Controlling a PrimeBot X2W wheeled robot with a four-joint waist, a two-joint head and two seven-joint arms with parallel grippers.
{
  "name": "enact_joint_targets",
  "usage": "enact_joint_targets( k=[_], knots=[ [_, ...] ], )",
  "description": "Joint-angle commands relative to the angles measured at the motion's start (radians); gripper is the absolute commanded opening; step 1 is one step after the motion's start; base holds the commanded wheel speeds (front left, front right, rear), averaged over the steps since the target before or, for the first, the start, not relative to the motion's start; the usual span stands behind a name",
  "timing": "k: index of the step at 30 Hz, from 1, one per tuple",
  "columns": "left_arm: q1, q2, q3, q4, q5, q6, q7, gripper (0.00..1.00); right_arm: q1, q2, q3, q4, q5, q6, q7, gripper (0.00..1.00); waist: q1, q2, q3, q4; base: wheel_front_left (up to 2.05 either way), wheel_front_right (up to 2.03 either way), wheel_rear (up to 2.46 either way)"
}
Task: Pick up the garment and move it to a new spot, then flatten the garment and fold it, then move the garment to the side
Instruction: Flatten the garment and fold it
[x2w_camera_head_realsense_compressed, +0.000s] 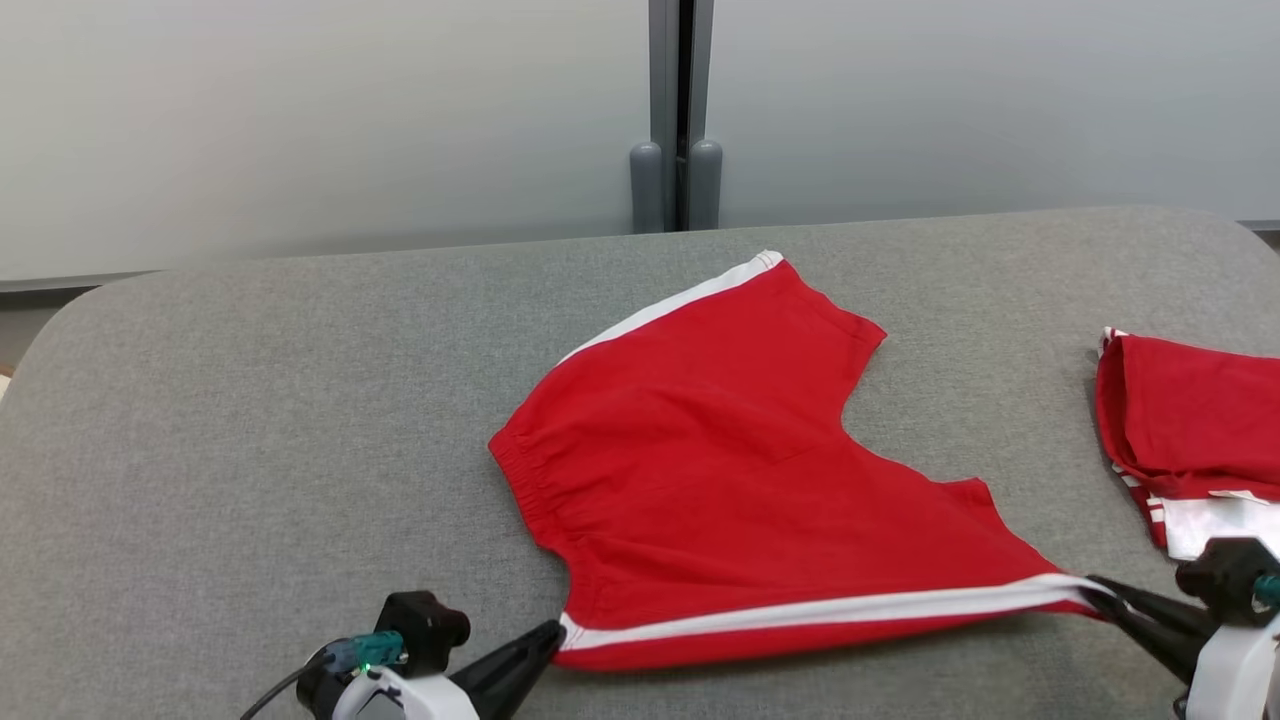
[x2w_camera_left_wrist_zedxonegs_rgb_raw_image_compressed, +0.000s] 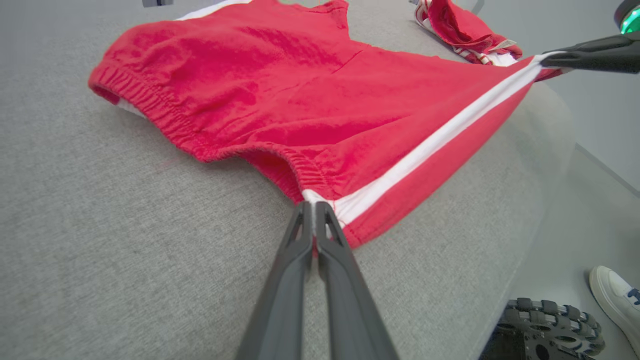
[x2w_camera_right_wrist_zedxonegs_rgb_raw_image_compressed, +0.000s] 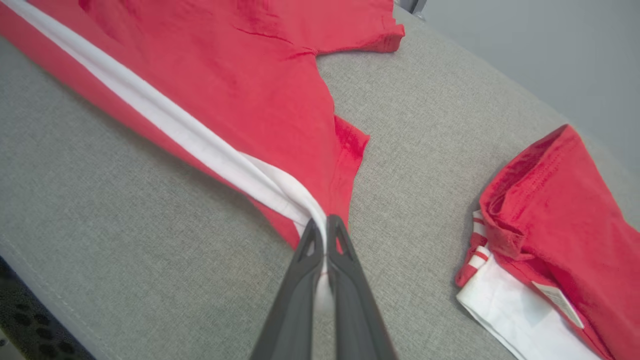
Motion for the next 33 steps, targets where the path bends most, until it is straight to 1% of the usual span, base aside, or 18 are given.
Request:
enact_joint_targets(
  k=[1, 3, 8, 10, 14, 18, 23, 25, 27, 28, 29, 30, 32, 33],
  knots=[
    [-0.013, 0.025, 0.006, -0.007, 0.008, 0.018, -0.001, 0.0, 0.002, -0.019, -0.021, -0.001, 0.01, -0.003, 0.005, 0.0, 0.0, -0.0001, 0.005, 0.003, 0.0, 0.0, 0.0],
    [-0.027, 0.022, 0.025, -0.038, 0.002, 0.032, -0.011, 0.0, -0.017, -0.037, -0.046, -0.01, 0.004, -0.003, 0.008, 0.0, 0.0, -0.0001, 0.011, 0.008, 0.0, 0.0, 0.0],
    [-0.07, 0.023, 0.074, -0.1, 0.008, 0.073, -0.034, 0.0, -0.067, -0.054, -0.113, -0.028, -0.008, -0.003, 0.021, 0.0, 0.0, -0.0001, 0.032, 0.039, 0.0, 0.0, 0.0],
    [-0.107, 0.022, 0.099, -0.129, 0.008, 0.088, -0.038, 0.0, -0.112, -0.061, -0.137, -0.044, -0.032, -0.003, 0.047, 0.0, 0.0, -0.0001, 0.06, 0.064, 0.0, 0.0, 0.0],
    [-0.159, 0.009, 0.119, -0.156, 0.028, 0.107, -0.04, 0.0, -0.2, -0.065, -0.148, -0.078, -0.064, -0.003, 0.096, 0.0, 0.0, -0.0001, 0.114, 0.097, 0.0, 0.0, 0.0],
    [-0.206, -0.019, 0.139, -0.156, 0.028, 0.107, -0.046, 0.0, -0.312, -0.072, -0.135, -0.092, -0.09, -0.003, 0.15, 0.0, 0.0, -0.0001, 0.169, 0.137, 0.0, 0.0, 0.0],
    [-0.27, -0.061, 0.156, -0.117, 0.04, 0.098, -0.056, 0.0, -0.468, -0.069, -0.092, -0.088, -0.103, -0.003, 0.214, 0.0, 0.0, -0.0001, 0.238, 0.182, 0.0, 0.0, 0.0],
    [-0.297, -0.079, 0.155, -0.09, 0.056, 0.094, -0.062, 0.0, -0.53, -0.061, -0.069, -0.073, -0.108, -0.003, 0.227, 0.0, 0.0, -0.0001, 0.263, 0.199, 0.0, 0.0, 0.0],
    [-0.319, -0.106, 0.163, -0.066, 0.048, 0.082, -0.065, 0.0, -0.59, -0.055, -0.043, -0.057, -0.122, -0.003, 0.239, 0.0, 0.0, -0.0001, 0.288, 0.214, 0.0, 0.0, 0.0],
    [-0.319, -0.106, 0.163, -0.066, 0.048, 0.082, -0.065, 0.0, -0.59, -0.055, -0.043, -0.057, -0.122, -0.003, 0.239, 0.0, 0.0, -0.0001, 0.288, 0.214, 0.0, 0.0, 0.0],
    [-0.348, -0.129, 0.171, -0.041, 0.052, 0.069, -0.071, 0.0, -0.642, -0.053, -0.021, -0.037, -0.131, -0.003, 0.249, 0.0, 0.0, -0.0001, 0.313, 0.232, 0.0, 0.0, 0.0],
    [-0.348, -0.129, 0.171, -0.041, 0.052, 0.069, -0.071, 0.0, -0.642, -0.053, -0.021, -0.037, -0.131, -0.003, 0.249, 0.0, 0.0, -0.0001, 0.313, 0.232, 0.0, 0.0, 0.0],
    [-0.374, -0.155, 0.177, -0.011, 0.053, 0.061, -0.073, 0.0, -0.69, -0.056, -0.005, -0.021, -0.14, -0.003, 0.263, 0.0, 0.0, -0.0001, 0.34, 0.25, 0.0, 0.0, 0.0],
    [-0.403, -0.181, 0.186, 0.022, 0.057, 0.051, -0.077, 0.0, -0.725, -0.056, 0.006, -0.003, -0.137, -0.003, 0.275, 0.0, 0.0, -0.0001, 0.369, 0.268, 0.0, 0.0, 0.0]
  ],
)
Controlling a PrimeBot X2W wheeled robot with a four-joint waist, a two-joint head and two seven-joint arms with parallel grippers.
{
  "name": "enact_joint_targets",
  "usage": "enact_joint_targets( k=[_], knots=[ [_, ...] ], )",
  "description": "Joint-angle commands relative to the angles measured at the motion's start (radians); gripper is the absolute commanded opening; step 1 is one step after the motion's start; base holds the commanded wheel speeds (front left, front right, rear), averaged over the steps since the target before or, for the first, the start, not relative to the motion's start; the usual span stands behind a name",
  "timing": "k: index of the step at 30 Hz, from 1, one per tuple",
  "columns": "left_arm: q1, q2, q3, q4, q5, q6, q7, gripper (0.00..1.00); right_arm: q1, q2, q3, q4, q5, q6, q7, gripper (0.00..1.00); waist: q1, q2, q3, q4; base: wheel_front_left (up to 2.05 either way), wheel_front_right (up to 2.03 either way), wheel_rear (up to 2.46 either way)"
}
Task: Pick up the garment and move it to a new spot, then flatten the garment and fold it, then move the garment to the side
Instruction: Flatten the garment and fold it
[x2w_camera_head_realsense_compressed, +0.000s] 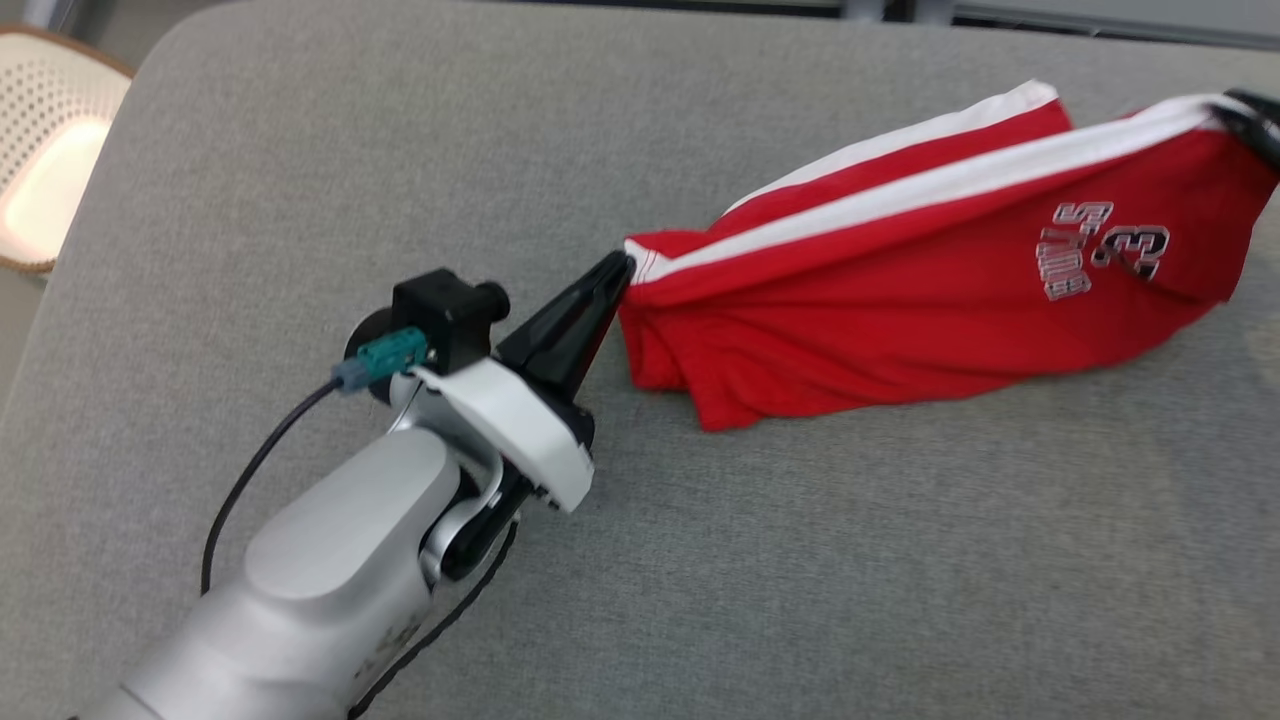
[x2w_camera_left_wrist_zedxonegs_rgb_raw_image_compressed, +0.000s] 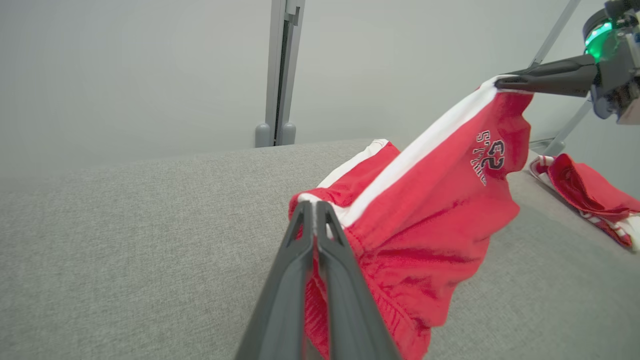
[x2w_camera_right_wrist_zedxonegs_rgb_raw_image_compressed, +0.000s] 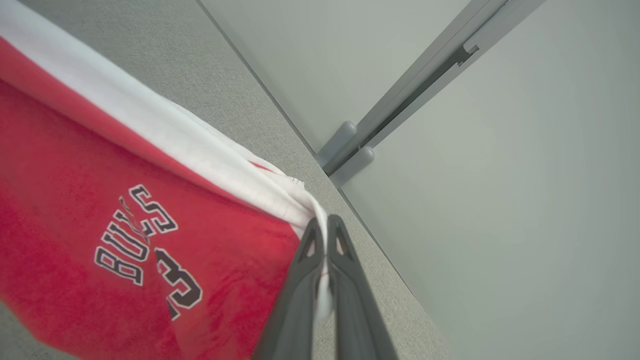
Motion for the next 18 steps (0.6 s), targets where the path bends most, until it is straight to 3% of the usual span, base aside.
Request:
enact_joint_targets(
  k=[1, 11, 12, 14, 15, 16, 17, 18],
  knots=[
    [-0.021, -0.002, 0.008, 0.013, 0.002, -0.008, -0.004, 0.0, -0.013, -0.002, 0.002, 0.009, 0.001, -0.003, 0.009, 0.0, 0.0, -0.0001, 0.044, 0.037, 0.0, 0.0, 0.0],
    [-0.126, -0.124, 0.035, 0.164, 0.024, -0.061, -0.016, 0.0, -0.12, 0.015, 0.017, 0.074, 0.002, -0.003, 0.053, 0.0, 0.0, -0.0001, 0.145, 0.1, 0.0, 0.0, 0.0],
    [-0.133, -0.132, 0.036, 0.179, 0.028, -0.067, -0.017, 0.0, -0.123, 0.02, 0.017, 0.08, 0.001, -0.003, 0.056, 0.04, 0.0, -0.0001, 0.15, 0.103, 0.0, 0.0, 0.0],
    [-0.142, -0.148, 0.04, 0.205, 0.031, -0.075, -0.017, 0.0, -0.129, 0.027, 0.017, 0.092, -0.004, -0.003, 0.055, 0.44, 0.0, -0.0001, 0.158, 0.108, 0.0, 0.0, 0.0],
    [-0.146, -0.154, 0.043, 0.217, 0.033, -0.079, -0.018, 0.0, -0.132, 0.032, 0.017, 0.098, -0.004, -0.003, 0.051, 1.0, 0.0, -0.0001, 0.16, 0.111, 0.0, 0.0, 0.0],
    [-0.148, -0.16, 0.045, 0.228, 0.035, -0.081, -0.018, 0.0, -0.137, 0.035, 0.017, 0.108, 0.005, -0.003, 0.047, 1.0, 0.0, -0.0001, 0.163, 0.112, 0.0, 0.0, 0.0],
    [-0.151, -0.164, 0.046, 0.239, 0.036, -0.085, -0.019, 0.21, -0.138, 0.04, 0.017, 0.119, 0.01, -0.003, 0.048, 1.0, 0.0, -0.0001, 0.164, 0.114, 0.0, 0.0, 0.0],
    [-0.156, -0.167, 0.051, 0.248, 0.041, -0.087, -0.019, 0.75, -0.137, 0.046, 0.017, 0.127, 0.005, -0.003, 0.046, 1.0, 0.0, -0.0001, 0.165, 0.114, 0.0, 0.0, 0.0]
  ],
)
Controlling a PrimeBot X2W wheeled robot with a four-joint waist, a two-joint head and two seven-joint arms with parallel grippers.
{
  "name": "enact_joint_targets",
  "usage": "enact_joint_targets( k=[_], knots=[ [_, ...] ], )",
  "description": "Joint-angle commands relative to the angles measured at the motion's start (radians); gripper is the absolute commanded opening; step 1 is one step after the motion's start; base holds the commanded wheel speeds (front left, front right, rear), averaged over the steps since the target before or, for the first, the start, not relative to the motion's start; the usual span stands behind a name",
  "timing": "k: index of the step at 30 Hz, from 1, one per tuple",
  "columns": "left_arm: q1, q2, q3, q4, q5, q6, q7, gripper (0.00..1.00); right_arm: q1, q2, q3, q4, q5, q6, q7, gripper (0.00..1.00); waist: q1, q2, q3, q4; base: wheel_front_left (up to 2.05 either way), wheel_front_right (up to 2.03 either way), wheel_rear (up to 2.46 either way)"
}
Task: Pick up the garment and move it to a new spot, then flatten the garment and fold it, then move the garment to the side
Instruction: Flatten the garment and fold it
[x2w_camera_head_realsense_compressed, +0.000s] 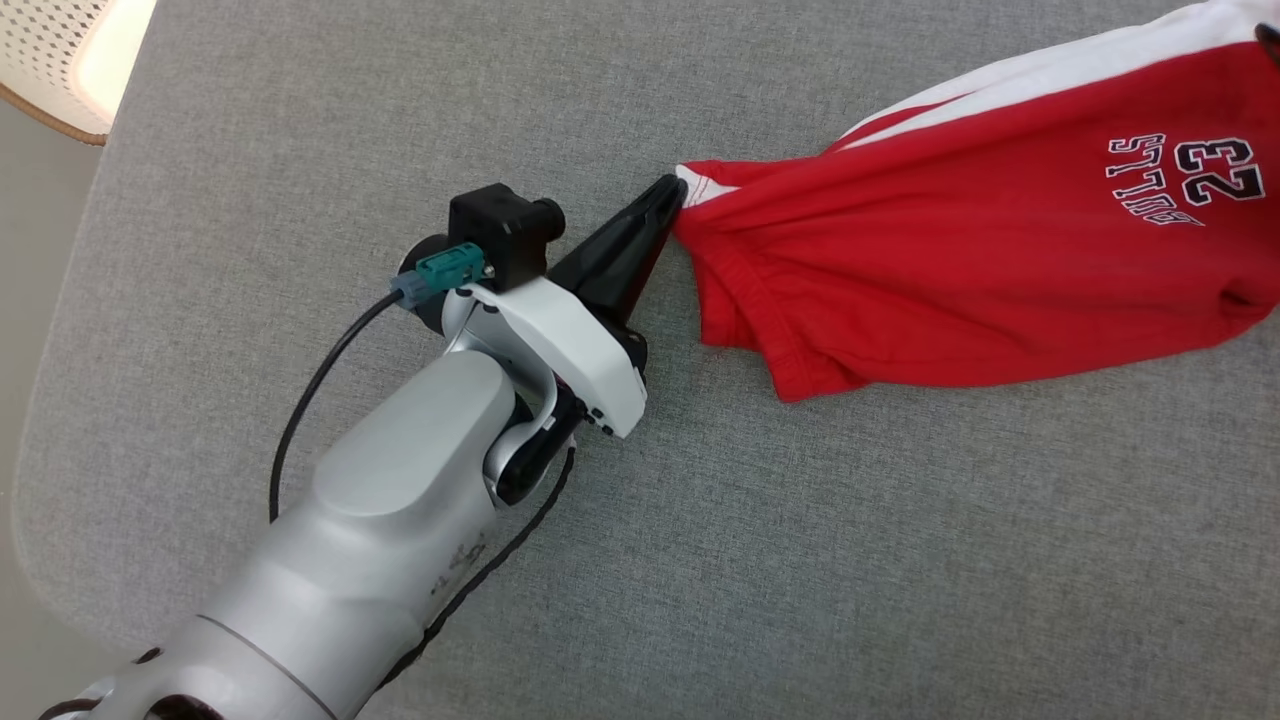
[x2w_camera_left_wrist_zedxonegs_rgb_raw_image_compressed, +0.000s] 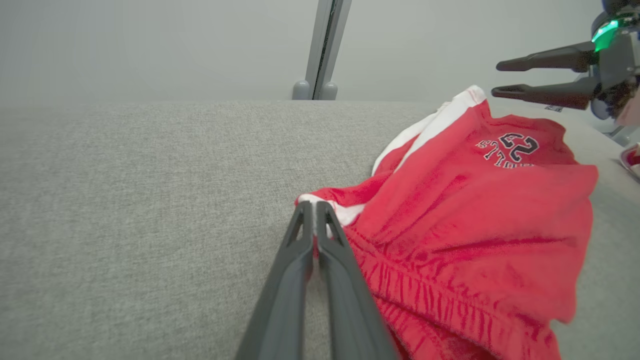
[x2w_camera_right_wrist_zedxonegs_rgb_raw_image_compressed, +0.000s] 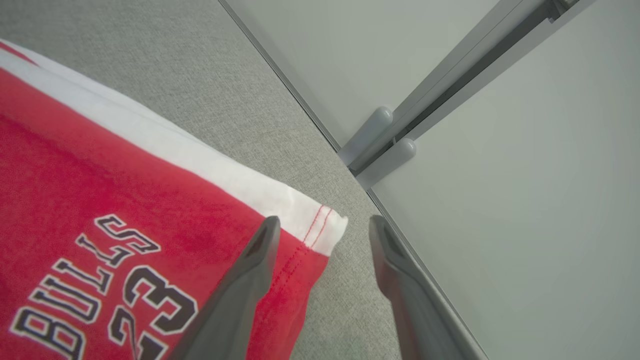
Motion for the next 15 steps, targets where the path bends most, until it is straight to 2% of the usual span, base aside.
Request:
enact_joint_targets(
  k=[1, 8, 15],
  knots=[
    [-0.026, 0.003, 0.02, 0.002, 0.007, -0.001, -0.006, 1.0, -0.012, 0.003, 0.001, 0.011, -0.019, -0.003, -0.009, 1.0, 0.0, 0.0, 0.001, 0.0, 0.0, 0.0, 0.0],
    [0.02, -0.006, 0.133, -0.003, 0.052, -0.008, -0.006, 1.0, -0.007, 0.072, -0.014, 0.132, 0.006, -0.002, -0.131, 1.0, 0.0, 0.0, -0.027, -0.026, 0.0, 0.0, 0.0],
    [0.094, 0.014, 0.319, -0.063, 0.118, 0.019, -0.006, 1.0, 0.101, 0.196, -0.151, 0.275, 0.078, -0.002, -0.331, 1.0, 0.0, 0.0, -0.106, -0.089, 0.0, 0.0, 0.0]
  ],
)
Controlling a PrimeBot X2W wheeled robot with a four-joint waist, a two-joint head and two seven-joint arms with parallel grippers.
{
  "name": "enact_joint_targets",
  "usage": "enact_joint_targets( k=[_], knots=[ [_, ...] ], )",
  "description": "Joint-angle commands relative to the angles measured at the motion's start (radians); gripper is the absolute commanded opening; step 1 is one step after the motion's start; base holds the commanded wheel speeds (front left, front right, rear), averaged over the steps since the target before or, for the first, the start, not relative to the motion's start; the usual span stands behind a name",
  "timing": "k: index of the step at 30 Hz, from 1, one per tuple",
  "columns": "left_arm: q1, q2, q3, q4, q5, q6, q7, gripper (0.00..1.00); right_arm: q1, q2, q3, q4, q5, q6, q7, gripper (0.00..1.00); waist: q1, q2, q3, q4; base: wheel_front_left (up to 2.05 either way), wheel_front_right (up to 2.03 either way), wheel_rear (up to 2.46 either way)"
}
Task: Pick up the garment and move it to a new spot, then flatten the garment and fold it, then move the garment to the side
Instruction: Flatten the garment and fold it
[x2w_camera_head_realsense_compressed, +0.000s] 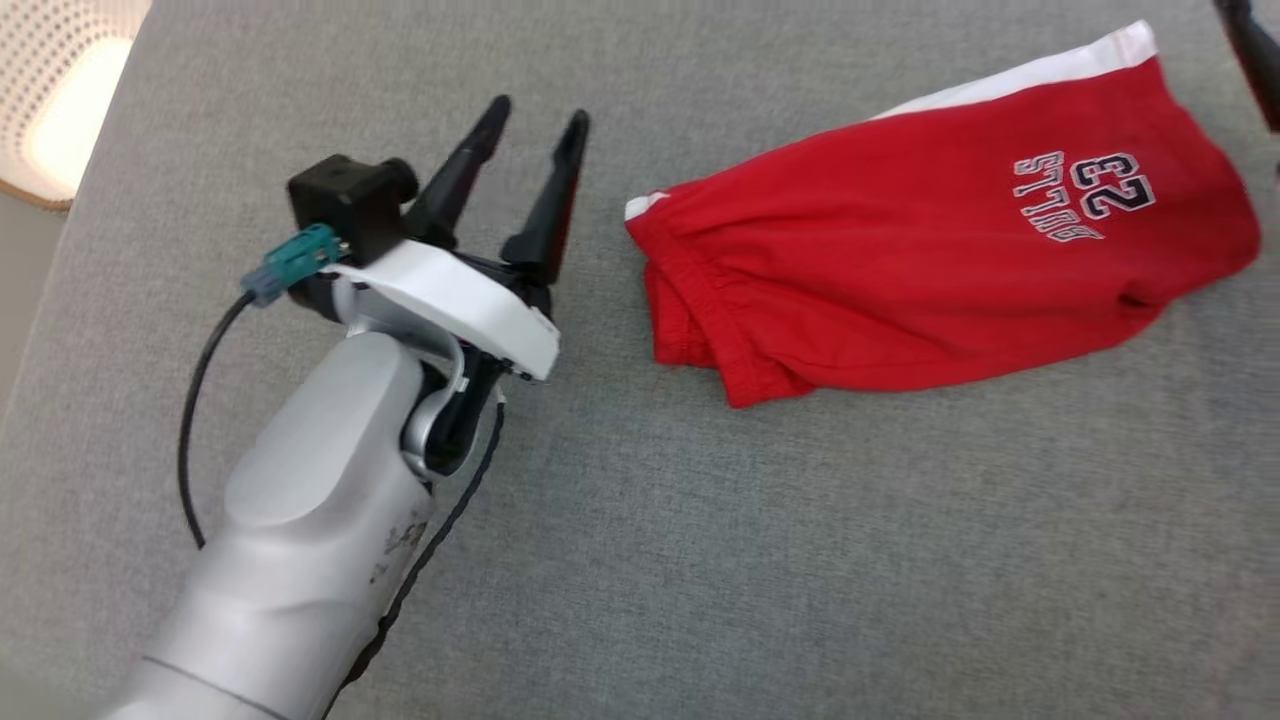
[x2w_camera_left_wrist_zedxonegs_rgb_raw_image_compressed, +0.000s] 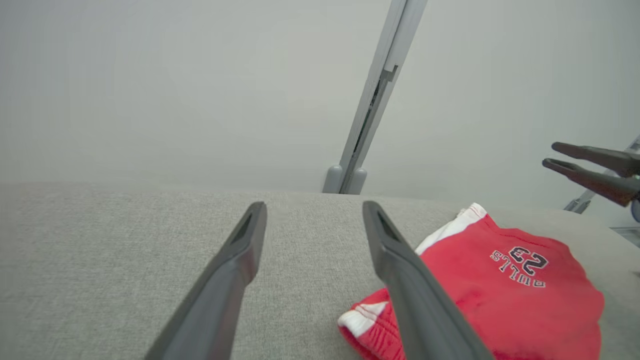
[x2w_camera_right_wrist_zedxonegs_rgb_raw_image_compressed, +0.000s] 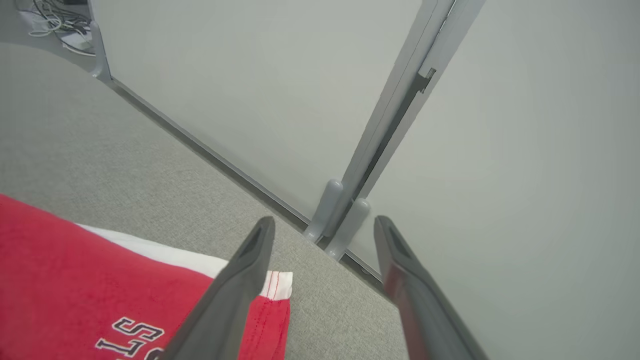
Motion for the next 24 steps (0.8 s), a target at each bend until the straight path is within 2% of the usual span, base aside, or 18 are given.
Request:
enact_joint_targets(
  k=[1, 3, 5, 7, 8, 10, 17, 22, 24],
  knots=[
    [0.033, 0.012, 0.057, -0.021, 0.021, 0.011, -0.005, 1.0, 0.046, 0.038, -0.041, 0.035, 0.013, -0.002, -0.062, 1.0, 0.0, 0.0, -0.05, -0.043, 0.0, 0.0, 0.0],
    [0.063, 0.014, 0.114, -0.043, 0.038, 0.018, -0.004, 1.0, 0.082, 0.079, -0.087, 0.075, 0.006, -0.002, -0.107, 1.0, 0.0, 0.0, -0.079, -0.066, 0.0, 0.0, 0.0],
    [0.099, 0.009, 0.173, -0.067, 0.046, 0.022, -0.005, 1.0, 0.116, 0.115, -0.112, 0.103, -0.06, -0.002, -0.132, 1.0, 0.0, 0.0, -0.106, -0.089, 0.0, 0.0, 0.0],
    [0.141, 0.003, 0.241, -0.097, 0.049, 0.027, -0.005, 1.0, 0.163, 0.163, -0.185, 0.115, -0.086, -0.002, -0.142, 1.0, 0.0, 0.0, -0.133, -0.115, 0.0, 0.0, 0.0],
    [0.141, 0.003, 0.241, -0.097, 0.049, 0.027, -0.005, 1.0, 0.163, 0.163, -0.185, 0.115, -0.086, -0.002, -0.142, 1.0, 0.0, 0.0, -0.133, -0.115, 0.0, 0.0, 0.0],
    [0.188, -0.005, 0.296, -0.127, 0.06, 0.029, -0.004, 1.0, 0.216, 0.203, -0.293, 0.071, -0.115, -0.002, -0.144, 1.0, 0.0, 0.0, -0.159, -0.138, 0.0, 0.0, 0.0],
    [0.377, -0.027, 0.434, -0.188, 0.137, 0.036, -0.005, 1.0, 0.553, 0.348, -0.645, -0.148, -0.243, -0.002, -0.144, 1.0, 0.0, 0.0, -0.265, -0.211, 0.0, 0.0, 0.0],
    [0.491, -0.048, 0.51, -0.234, 0.204, 0.026, -0.005, 1.0, 0.762, 0.453, -0.819, -0.278, -0.367, -0.002, -0.144, 1.0, 0.0, 0.0, -0.303, -0.241, 0.0, 0.0, 0.0],
    [0.53, -0.053, 0.53, -0.247, 0.234, 0.021, -0.005, 1.0, 0.833, 0.49, -0.854, -0.32, -0.416, -0.002, -0.144, 1.0, 0.0, 0.0, -0.316, -0.249, 0.0, 0.0, 0.0]
  ],
)
